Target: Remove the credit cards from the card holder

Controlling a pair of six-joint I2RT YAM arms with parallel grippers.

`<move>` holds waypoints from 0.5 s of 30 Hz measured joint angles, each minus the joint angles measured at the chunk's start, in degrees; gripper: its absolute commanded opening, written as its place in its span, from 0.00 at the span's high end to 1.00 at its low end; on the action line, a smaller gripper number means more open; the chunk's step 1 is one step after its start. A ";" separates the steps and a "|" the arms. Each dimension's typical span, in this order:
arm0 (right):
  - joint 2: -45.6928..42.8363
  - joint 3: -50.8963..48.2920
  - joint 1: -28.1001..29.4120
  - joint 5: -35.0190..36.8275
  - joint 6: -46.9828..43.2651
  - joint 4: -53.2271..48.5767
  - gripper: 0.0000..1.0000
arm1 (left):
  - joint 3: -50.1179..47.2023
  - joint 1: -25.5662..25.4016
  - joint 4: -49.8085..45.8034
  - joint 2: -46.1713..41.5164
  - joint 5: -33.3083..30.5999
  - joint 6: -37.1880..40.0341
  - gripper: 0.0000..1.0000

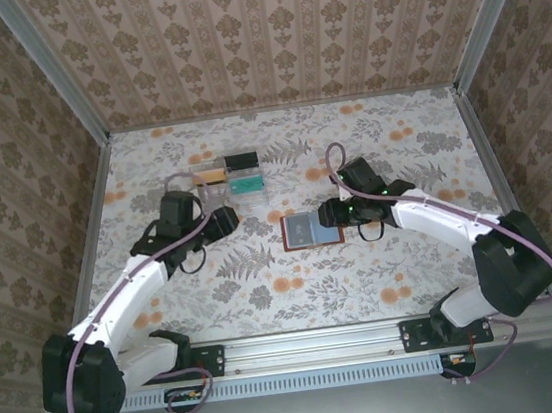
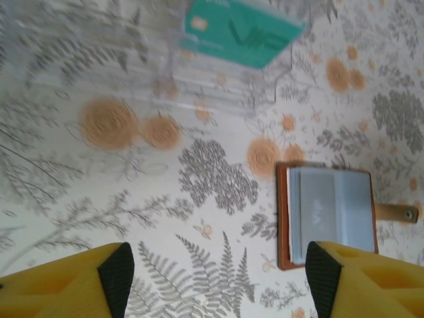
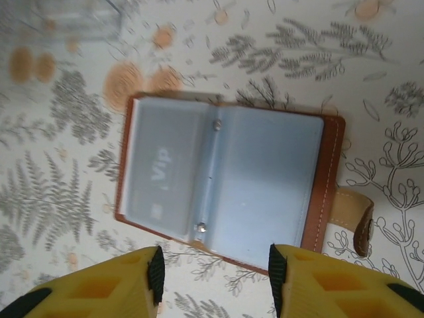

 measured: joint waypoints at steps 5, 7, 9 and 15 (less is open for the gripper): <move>4.66 -0.70 0.04 0.55 -0.20 0.04 0.59 | -0.76 -6.60 3.21 4.17 -0.59 -4.83 0.40; 6.12 -0.74 0.04 0.79 -0.20 0.07 0.61 | -0.76 -8.48 4.68 6.16 -0.74 -6.27 0.41; 7.32 -0.76 0.04 1.22 -0.35 0.07 0.63 | -0.74 -9.79 6.10 8.02 -0.76 -7.06 0.44; 9.75 -1.16 0.04 2.43 -0.37 0.48 0.72 | 1.33 -13.25 9.64 16.87 0.55 -9.05 0.53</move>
